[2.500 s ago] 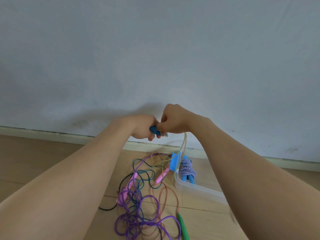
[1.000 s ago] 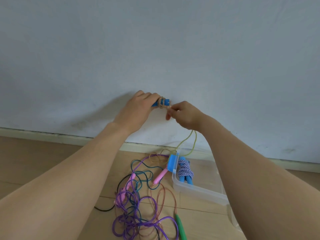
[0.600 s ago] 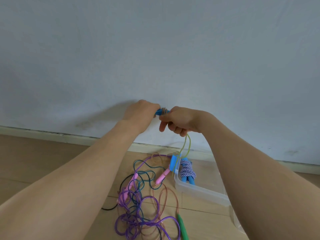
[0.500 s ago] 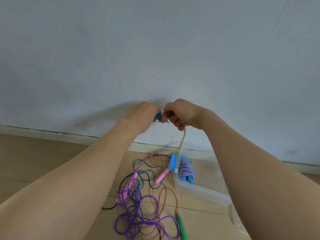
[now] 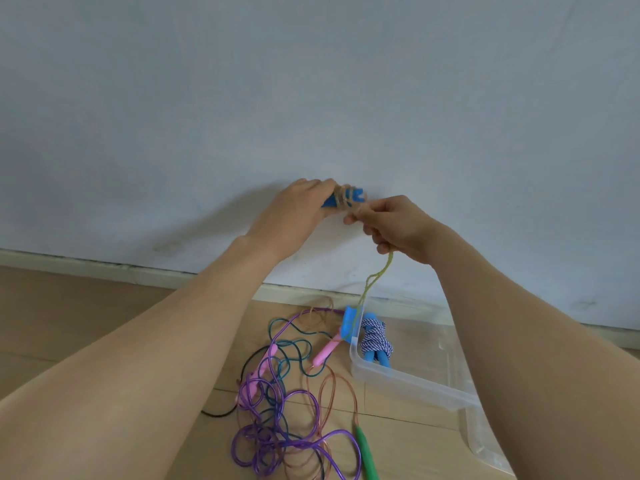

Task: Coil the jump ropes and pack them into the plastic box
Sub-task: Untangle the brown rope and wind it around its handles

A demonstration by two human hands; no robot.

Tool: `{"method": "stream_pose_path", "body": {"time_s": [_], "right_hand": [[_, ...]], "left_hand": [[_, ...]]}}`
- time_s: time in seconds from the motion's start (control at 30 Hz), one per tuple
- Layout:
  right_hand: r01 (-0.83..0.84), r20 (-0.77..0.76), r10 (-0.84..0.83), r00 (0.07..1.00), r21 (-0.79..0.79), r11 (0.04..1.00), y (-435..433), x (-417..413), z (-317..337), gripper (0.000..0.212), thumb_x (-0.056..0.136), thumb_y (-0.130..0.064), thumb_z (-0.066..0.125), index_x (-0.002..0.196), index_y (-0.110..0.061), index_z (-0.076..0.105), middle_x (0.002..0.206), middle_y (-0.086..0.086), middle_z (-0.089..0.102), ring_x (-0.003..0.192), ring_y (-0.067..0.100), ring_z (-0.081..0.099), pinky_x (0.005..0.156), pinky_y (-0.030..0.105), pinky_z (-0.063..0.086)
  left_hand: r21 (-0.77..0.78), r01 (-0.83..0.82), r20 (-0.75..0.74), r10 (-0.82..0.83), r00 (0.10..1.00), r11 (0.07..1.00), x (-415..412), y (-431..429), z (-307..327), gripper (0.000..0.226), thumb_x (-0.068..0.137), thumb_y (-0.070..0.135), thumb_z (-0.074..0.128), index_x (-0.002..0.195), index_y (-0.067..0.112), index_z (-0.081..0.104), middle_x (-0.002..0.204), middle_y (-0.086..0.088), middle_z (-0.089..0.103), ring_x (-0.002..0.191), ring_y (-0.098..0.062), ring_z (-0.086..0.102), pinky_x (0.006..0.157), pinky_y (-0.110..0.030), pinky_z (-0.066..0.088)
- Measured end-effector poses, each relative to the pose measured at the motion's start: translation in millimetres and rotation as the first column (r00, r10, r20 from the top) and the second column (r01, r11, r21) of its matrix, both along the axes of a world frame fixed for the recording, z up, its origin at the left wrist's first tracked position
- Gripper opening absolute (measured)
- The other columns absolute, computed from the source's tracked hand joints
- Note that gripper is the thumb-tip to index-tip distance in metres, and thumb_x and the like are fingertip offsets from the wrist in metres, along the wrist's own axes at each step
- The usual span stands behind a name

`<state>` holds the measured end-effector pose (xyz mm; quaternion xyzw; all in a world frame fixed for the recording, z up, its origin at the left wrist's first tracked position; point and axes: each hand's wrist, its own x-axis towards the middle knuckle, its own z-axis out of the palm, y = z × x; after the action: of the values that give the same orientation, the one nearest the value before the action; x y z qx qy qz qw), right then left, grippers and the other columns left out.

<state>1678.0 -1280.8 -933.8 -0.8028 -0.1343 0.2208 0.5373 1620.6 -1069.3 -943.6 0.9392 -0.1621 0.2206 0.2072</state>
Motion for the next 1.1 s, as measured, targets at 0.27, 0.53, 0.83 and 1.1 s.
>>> {"method": "stream_pose_path", "body": {"time_s": [0.27, 0.53, 0.83, 1.1], "right_hand": [[-0.232, -0.213, 0.193, 0.958, -0.178, 0.956, 25, -19, 14, 0.03, 0.102, -0.031, 0.065, 0.103, -0.006, 0.081, 0.063, 0.0, 0.045, 0.053, 0.016, 0.036, 0.054, 0.028, 0.04], [-0.002, -0.031, 0.003, 1.0, 0.03, 1.0, 36, -17, 30, 0.021, 0.094, -0.02, 0.066, 0.084, -0.002, 0.071, 0.052, 0.0, 0.038, 0.045, 0.017, 0.033, 0.048, 0.027, 0.042], [0.139, 0.304, -0.047, 0.952, -0.291, 0.947, 17, 3, -2, 0.039, 0.107, -0.032, 0.055, 0.081, -0.007, 0.071, 0.056, -0.002, 0.043, 0.047, 0.015, 0.034, 0.041, 0.02, 0.03], [-0.117, 0.005, 0.121, 0.993, -0.218, 0.969, 19, -5, -1, 0.041, 0.109, -0.036, 0.045, 0.099, -0.008, 0.073, 0.064, 0.001, 0.035, 0.053, 0.015, 0.024, 0.048, 0.028, 0.022]], "left_hand": [[0.107, -0.175, -0.168, 0.191, 0.967, 0.979, -2, 11, -14, 0.011, 0.101, 0.018, 0.061, 0.095, 0.02, 0.052, 0.078, -0.002, 0.055, 0.073, -0.032, 0.056, 0.065, -0.048, 0.049], [0.291, -0.08, -0.332, 0.179, 0.926, 0.953, 5, 12, -24, 0.008, 0.091, 0.021, 0.074, 0.087, 0.027, 0.072, 0.076, 0.006, 0.06, 0.074, -0.029, 0.065, 0.07, -0.044, 0.058], [0.107, 0.077, -0.182, -0.057, 0.982, 0.991, 3, 13, -12, 0.012, 0.098, 0.027, 0.071, 0.094, 0.018, 0.065, 0.085, 0.006, 0.054, 0.08, -0.026, 0.054, 0.069, -0.041, 0.042], [-0.116, 0.008, -0.175, -0.028, 0.984, 0.993, -3, 7, -7, 0.025, 0.105, 0.033, 0.059, 0.106, 0.015, 0.042, 0.082, 0.006, 0.052, 0.069, -0.018, 0.052, 0.058, -0.033, 0.038]]}}
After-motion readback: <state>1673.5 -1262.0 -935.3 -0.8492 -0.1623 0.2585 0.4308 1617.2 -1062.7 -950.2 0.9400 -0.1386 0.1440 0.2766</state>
